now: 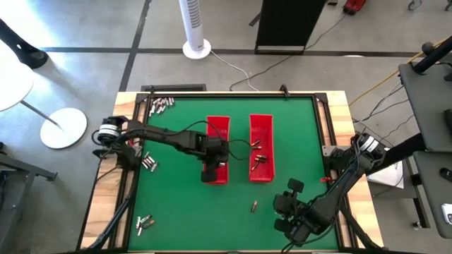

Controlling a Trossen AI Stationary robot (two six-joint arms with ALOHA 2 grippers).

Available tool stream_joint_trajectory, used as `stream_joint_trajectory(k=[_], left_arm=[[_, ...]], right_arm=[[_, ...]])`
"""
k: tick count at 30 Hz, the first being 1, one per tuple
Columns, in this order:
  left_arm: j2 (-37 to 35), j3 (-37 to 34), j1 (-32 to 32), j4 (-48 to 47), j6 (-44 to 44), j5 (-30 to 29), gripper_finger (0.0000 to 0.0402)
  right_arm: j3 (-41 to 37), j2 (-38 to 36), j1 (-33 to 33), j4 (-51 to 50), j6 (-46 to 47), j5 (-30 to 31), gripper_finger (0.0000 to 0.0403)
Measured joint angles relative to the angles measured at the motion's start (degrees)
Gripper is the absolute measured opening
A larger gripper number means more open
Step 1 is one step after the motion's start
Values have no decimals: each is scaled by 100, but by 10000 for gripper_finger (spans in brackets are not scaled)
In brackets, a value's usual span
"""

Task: Sort batteries
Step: Put the silver battery into the left red bin

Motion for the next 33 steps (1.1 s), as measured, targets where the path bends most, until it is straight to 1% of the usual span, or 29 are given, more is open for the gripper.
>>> stream_joint_trajectory(k=[13,24,27,33], left_arm=[[443,54,1,-28,-619,-70,22],[449,113,6,-15,-842,-152,22],[466,113,9,-11,-985,-162,29],[608,86,7,73,-1008,-166,34]], right_arm=[[0,-1,0,2,-32,0,89],[0,-2,0,2,-33,0,65],[0,-2,0,2,-36,0,60],[0,-2,0,2,-45,3,63]])
